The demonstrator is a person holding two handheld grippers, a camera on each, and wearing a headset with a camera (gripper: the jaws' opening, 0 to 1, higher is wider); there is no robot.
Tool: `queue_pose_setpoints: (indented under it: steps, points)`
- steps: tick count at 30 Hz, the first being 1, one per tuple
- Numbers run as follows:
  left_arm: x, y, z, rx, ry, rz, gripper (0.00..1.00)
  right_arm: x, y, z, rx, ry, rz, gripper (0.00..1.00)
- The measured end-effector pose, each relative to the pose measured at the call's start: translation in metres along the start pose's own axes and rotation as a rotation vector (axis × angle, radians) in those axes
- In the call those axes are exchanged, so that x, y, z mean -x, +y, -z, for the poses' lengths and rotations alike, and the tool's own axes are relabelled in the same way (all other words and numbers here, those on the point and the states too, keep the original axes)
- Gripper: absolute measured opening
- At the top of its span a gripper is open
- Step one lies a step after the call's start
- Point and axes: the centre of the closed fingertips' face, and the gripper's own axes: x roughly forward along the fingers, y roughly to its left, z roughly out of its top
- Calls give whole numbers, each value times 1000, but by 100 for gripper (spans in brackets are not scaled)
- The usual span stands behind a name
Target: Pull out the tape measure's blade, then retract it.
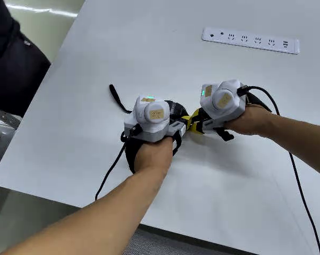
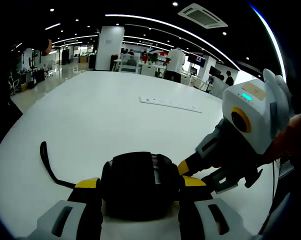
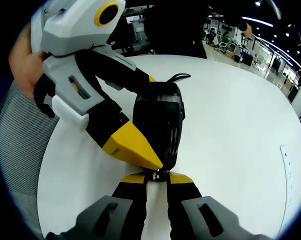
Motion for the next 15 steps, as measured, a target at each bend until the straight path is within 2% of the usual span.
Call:
queue_pose_setpoints:
  steps: [15]
  points:
    - [0, 1, -1, -4, -4, -7, 60, 0, -1, -1, -5, 2, 8, 12]
